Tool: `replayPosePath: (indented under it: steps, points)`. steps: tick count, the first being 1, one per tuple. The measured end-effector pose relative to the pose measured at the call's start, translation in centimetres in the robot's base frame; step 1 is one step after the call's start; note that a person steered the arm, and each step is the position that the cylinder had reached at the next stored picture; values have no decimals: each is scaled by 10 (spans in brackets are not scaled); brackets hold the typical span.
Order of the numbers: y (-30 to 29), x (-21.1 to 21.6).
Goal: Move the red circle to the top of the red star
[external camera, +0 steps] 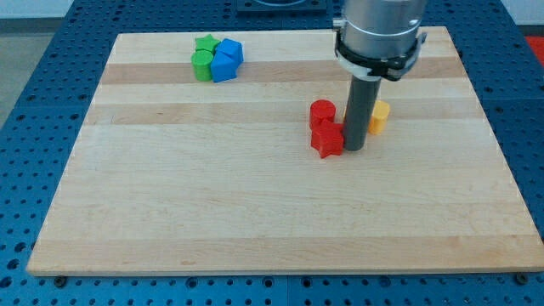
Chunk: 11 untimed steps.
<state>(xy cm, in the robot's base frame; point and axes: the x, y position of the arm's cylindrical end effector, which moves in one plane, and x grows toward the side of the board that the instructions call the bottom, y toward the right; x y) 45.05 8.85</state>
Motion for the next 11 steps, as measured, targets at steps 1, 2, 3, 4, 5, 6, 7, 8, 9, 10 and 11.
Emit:
replayPosePath:
  steps: [1,2,3,4,5,6,7,8,9,10,11]
  points:
    - [-22,0]
    - [-43,-1]
    - [-74,-12]
    - [-97,-10]
    - [-55,-10]
    - [-13,-13]
    - [4,-20]
    - [4,-37]
    - [4,-53]
    - [-12,-52]
    - [-52,-40]
